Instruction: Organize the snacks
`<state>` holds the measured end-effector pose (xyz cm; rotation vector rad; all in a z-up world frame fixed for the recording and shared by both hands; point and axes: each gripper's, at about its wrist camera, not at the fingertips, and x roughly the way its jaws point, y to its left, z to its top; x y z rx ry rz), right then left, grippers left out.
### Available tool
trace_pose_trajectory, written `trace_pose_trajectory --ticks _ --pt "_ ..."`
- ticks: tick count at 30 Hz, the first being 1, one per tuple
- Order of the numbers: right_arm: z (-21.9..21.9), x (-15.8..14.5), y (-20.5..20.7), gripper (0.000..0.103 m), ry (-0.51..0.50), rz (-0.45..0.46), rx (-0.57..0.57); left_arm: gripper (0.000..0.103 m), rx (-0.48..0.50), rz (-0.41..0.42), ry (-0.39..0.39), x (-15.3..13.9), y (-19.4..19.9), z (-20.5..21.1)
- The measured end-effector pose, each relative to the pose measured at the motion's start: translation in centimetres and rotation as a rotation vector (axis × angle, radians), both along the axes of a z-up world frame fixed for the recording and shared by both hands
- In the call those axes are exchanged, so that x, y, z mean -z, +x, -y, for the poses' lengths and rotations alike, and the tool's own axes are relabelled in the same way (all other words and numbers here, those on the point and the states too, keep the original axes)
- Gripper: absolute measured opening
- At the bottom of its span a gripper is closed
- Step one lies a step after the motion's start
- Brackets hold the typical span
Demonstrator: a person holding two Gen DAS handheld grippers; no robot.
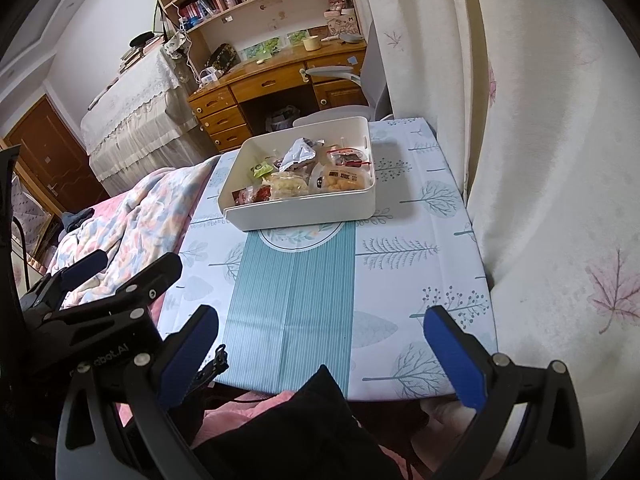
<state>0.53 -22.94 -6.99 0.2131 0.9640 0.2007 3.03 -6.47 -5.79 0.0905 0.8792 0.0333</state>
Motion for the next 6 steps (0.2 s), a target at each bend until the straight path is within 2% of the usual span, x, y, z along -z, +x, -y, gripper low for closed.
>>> trace_pose_trajectory --ticks 6 --pt "0.13 -0.14 0.08 0.103 0.004 -0.002 -0.004 0.102 -0.003 -0.001 0.001 0.03 0.04 0.0"
